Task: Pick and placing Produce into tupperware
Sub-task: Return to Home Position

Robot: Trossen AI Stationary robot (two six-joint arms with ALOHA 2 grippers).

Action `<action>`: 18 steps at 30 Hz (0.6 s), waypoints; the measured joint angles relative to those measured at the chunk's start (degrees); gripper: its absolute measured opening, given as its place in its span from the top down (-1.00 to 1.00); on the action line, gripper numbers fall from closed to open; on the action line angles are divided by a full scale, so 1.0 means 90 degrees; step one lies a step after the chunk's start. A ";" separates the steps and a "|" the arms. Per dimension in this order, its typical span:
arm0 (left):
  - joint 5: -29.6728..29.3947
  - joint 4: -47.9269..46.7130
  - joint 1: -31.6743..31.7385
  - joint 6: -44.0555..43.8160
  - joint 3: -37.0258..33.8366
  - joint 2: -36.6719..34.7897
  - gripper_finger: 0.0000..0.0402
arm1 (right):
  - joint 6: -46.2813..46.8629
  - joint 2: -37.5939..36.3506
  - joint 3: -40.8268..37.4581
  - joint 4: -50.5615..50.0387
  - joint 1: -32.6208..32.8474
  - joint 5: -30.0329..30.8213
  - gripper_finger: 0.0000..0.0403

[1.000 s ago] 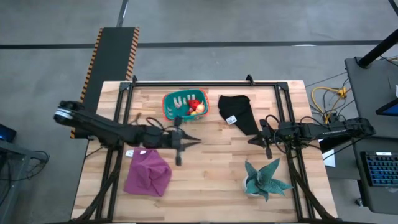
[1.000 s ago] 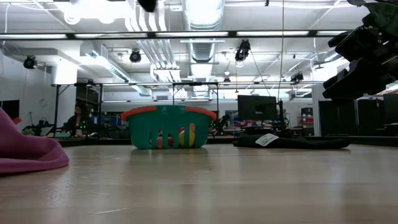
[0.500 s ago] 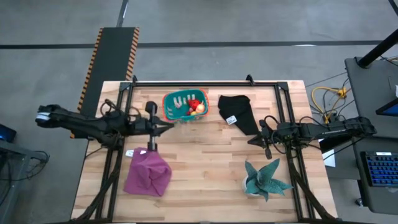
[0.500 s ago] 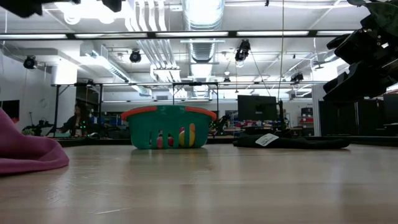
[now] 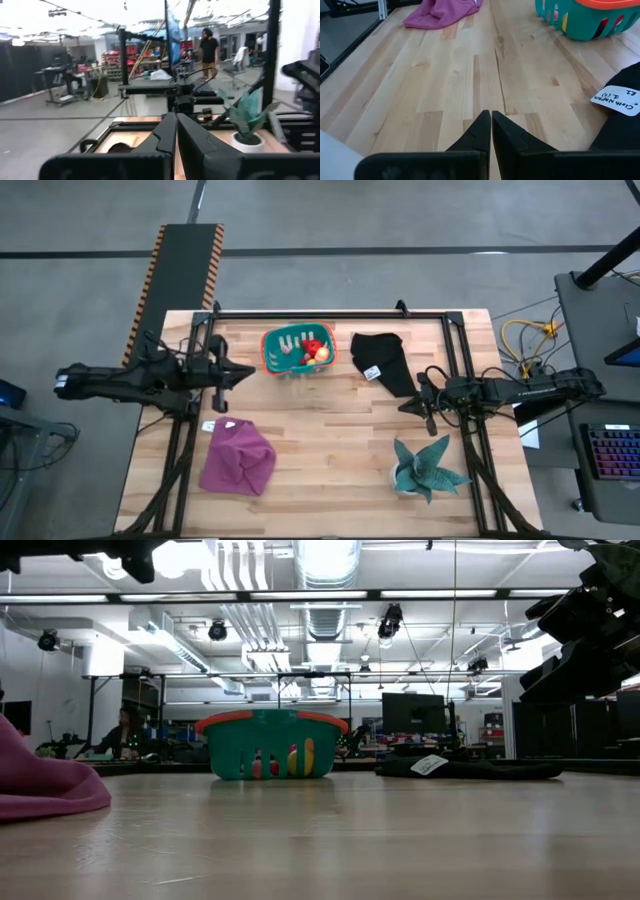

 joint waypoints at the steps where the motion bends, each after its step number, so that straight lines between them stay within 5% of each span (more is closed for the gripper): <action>1: 0.0001 0.0040 -0.0047 0.0015 -0.0107 -0.0012 1.00 | 0.0001 0.0000 0.0000 -0.0001 -0.0001 0.0000 0.96; 9: -0.0291 0.0934 -0.0113 0.0016 -0.1595 -0.0598 1.00 | -0.0027 -0.0005 0.0000 0.0054 0.0001 0.0000 0.96; 18: -0.0260 0.1132 -0.0125 -0.0169 -0.2662 -0.2204 1.00 | -0.0166 -0.0011 0.0000 0.0343 0.0001 0.0000 0.96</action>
